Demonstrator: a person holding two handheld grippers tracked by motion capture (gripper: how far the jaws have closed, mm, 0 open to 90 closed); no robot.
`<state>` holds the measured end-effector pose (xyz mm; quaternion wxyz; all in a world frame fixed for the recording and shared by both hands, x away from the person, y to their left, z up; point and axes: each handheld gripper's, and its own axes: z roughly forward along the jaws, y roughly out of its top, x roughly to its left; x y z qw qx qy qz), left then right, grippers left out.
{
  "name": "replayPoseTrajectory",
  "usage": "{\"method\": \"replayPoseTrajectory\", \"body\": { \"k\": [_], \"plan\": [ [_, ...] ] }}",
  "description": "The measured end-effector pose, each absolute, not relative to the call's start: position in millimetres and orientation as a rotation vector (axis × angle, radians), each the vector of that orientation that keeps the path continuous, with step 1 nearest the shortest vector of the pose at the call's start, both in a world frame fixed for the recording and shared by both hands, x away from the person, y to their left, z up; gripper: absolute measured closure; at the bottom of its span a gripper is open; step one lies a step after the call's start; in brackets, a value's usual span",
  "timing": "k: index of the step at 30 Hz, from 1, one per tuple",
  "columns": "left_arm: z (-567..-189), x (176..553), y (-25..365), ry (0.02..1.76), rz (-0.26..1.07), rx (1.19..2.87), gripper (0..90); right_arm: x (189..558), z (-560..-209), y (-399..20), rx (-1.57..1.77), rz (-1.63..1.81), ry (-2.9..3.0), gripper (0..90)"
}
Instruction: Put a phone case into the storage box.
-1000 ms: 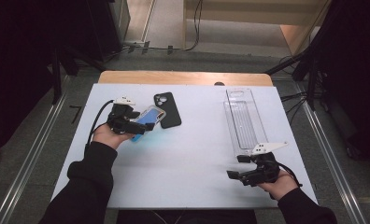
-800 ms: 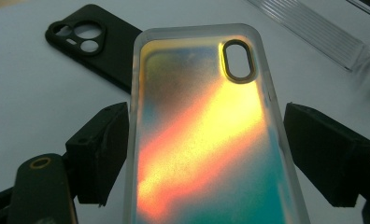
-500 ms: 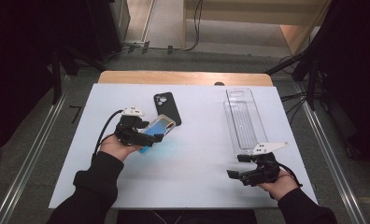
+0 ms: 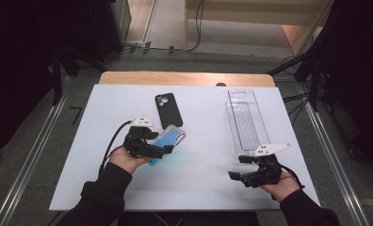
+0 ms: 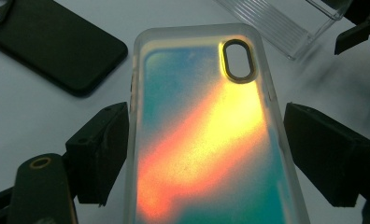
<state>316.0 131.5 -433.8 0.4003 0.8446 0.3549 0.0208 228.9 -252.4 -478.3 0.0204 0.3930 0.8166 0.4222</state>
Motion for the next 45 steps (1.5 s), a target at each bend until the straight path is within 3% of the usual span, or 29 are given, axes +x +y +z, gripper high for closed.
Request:
{"method": "replayPoseTrajectory", "body": {
  "k": [18,45],
  "plan": [
    [-444.9,294.9,115.2,0.944,0.151,2.022,17.5,231.8,-469.1,-241.3,1.267,1.351,2.522,17.8],
    [-465.1,275.9,96.9,0.879,0.370,1.857,17.5,257.0,-436.9,-205.7,1.423,1.489,2.379,17.3]
  ]
}}
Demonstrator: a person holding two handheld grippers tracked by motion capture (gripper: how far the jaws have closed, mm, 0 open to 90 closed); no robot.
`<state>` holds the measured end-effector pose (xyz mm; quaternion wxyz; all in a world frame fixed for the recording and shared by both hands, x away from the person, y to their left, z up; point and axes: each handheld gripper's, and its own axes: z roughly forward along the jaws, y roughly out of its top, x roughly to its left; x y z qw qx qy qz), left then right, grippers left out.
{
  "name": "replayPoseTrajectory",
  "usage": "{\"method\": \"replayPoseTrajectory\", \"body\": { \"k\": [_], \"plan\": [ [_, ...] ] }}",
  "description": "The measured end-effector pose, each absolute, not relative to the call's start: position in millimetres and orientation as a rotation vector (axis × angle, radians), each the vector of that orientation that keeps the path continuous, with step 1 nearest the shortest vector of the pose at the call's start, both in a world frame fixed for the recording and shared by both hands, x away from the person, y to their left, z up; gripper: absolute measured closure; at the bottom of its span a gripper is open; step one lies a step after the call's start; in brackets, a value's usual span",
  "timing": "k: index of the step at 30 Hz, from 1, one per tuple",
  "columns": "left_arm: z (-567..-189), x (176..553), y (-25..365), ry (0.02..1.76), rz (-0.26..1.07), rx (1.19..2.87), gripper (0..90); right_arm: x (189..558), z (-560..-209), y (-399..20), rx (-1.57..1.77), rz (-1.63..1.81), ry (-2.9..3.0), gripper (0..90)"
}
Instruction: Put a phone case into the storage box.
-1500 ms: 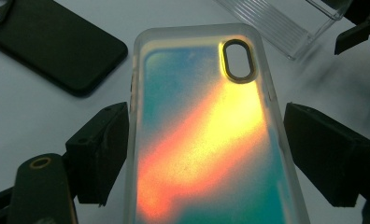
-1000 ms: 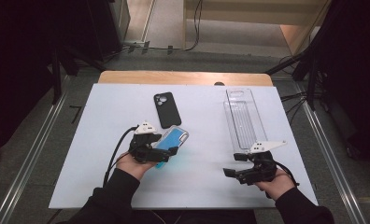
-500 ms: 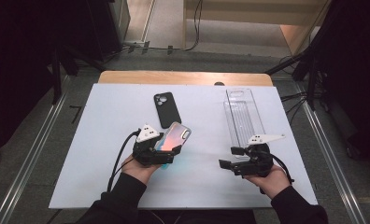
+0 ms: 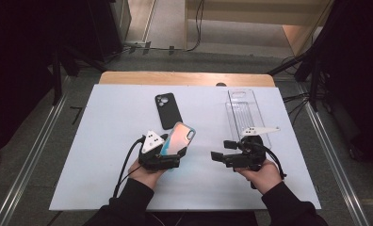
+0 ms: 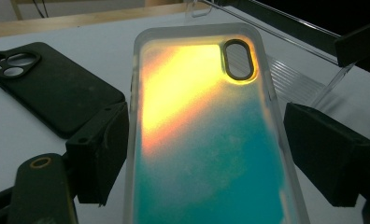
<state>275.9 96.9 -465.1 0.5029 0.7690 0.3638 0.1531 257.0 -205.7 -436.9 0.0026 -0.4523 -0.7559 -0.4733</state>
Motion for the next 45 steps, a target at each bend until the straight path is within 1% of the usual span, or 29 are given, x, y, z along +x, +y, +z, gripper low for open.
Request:
{"method": "replayPoseTrajectory", "body": {
  "k": [7,19,26,45],
  "plan": [
    [-466.2,271.9,94.0,0.856,0.404,1.821,17.5,264.2,-430.8,-194.4,-1.418,-1.516,-2.339,17.3],
    [-472.3,269.6,95.0,0.831,0.404,1.752,17.4,281.0,-419.9,-179.0,-1.425,-1.546,-2.294,17.3],
    [-472.9,265.9,94.4,0.821,0.446,1.712,17.4,289.5,-416.5,-169.8,-1.426,-1.542,-2.285,17.5],
    [-472.6,262.3,90.7,0.811,0.442,1.696,17.4,309.5,-418.3,-149.5,-1.432,-1.518,-2.239,19.0]
  ]
}}
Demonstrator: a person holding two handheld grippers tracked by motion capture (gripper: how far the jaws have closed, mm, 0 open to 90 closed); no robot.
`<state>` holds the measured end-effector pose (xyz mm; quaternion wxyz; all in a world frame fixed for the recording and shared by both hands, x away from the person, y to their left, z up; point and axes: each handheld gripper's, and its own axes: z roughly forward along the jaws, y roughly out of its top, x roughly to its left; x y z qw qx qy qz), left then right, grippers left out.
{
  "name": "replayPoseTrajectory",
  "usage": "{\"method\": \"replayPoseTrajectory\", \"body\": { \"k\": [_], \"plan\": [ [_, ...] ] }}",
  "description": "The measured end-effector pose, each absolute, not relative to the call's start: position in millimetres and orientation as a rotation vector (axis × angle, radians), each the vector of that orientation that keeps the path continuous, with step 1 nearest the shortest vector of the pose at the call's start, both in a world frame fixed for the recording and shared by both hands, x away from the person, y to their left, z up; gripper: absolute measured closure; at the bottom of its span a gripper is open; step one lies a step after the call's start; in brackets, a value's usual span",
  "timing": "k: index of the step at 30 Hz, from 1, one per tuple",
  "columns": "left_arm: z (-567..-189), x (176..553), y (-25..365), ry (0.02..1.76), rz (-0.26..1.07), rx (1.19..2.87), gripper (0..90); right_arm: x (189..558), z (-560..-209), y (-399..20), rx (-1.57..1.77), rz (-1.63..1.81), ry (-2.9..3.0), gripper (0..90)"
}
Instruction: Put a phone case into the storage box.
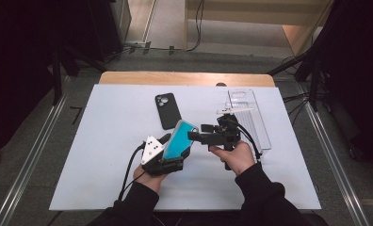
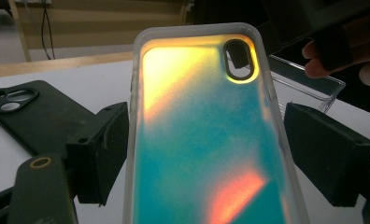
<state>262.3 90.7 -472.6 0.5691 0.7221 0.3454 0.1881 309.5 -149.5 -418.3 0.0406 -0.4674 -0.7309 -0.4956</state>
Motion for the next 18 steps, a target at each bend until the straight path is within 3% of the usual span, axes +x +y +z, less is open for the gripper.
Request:
{"method": "replayPoseTrajectory", "body": {
  "k": [7,9,10,11,14,15,16,17,18],
  "plan": [
    [-471.6,261.0,90.4,0.802,0.454,1.694,17.4,314.7,-420.4,-143.4,-1.433,-1.499,-2.217,22.5],
    [-471.4,260.6,90.1,0.798,0.459,1.693,17.4,316.3,-420.4,-141.6,-1.434,-1.484,-2.194,36.0],
    [-471.0,260.3,90.2,0.800,0.459,1.691,17.4,316.3,-420.4,-141.6,-1.434,-1.484,-2.194,36.0],
    [-470.7,260.3,90.1,0.798,0.450,1.680,17.4,318.2,-421.6,-141.1,-1.439,-1.453,-2.159,45.2],
    [-470.1,260.0,90.0,0.802,0.446,1.684,17.4,319.5,-422.7,-141.2,-1.446,-1.426,-2.130,52.3],
    [-470.1,259.8,89.5,0.802,0.442,1.682,17.4,320.4,-423.6,-141.0,-1.457,-1.406,-2.111,59.3],
    [-470.1,259.6,89.3,0.800,0.440,1.683,17.4,320.4,-423.6,-141.0,-1.457,-1.406,-2.111,59.3],
    [-470.3,259.0,88.5,0.796,0.441,1.687,17.4,321.2,-423.9,-141.6,-1.455,-1.393,-2.085,66.5],
    [-470.3,259.0,88.5,0.796,0.441,1.687,17.4,321.2,-423.9,-141.6,-1.455,-1.393,-2.085,66.5]
  ]
}}
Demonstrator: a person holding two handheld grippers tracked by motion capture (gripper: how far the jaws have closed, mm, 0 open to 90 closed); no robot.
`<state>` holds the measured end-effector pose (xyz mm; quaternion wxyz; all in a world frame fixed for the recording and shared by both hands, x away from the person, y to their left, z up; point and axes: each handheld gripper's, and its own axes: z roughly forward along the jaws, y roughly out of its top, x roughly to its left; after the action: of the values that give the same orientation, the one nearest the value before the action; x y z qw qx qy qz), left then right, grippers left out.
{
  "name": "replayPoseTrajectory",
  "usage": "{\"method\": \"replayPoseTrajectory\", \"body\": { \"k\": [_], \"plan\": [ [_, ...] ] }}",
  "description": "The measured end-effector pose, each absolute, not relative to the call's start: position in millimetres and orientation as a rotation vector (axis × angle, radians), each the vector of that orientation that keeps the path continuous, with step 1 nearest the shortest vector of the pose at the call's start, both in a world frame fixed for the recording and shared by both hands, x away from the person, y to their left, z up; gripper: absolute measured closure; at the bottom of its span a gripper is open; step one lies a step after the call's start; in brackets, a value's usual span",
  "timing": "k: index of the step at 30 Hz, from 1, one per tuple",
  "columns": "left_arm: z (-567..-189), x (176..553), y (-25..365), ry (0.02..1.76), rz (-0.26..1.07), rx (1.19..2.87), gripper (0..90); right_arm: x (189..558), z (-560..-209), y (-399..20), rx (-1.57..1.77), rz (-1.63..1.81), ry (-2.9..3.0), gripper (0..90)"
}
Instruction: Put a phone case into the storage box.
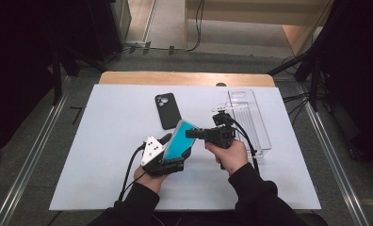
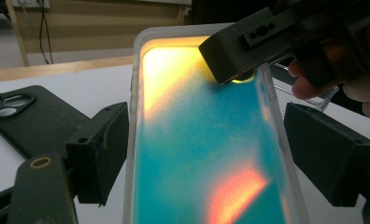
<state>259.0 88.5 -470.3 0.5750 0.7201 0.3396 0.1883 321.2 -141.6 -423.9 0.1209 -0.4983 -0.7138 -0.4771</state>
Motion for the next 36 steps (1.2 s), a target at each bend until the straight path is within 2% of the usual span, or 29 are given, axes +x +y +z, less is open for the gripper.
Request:
{"method": "replayPoseTrajectory", "body": {
  "k": [1,7,29,36],
  "plan": [
    [-470.5,258.7,87.9,0.791,0.441,1.690,17.4,321.5,-423.9,-142.4,-1.455,-1.394,-2.073,70.8],
    [-470.6,258.2,87.5,0.784,0.447,1.691,17.4,321.1,-422.0,-143.8,-1.451,-1.393,-2.025,73.8],
    [-463.9,256.4,83.8,0.783,0.448,1.732,15.9,318.9,-416.1,-144.9,-1.438,-1.377,-2.012,76.6],
    [-455.2,255.6,85.0,0.801,0.395,1.751,15.2,318.2,-411.9,-148.6,-1.452,-1.386,-2.069,76.7]
  ]
}}
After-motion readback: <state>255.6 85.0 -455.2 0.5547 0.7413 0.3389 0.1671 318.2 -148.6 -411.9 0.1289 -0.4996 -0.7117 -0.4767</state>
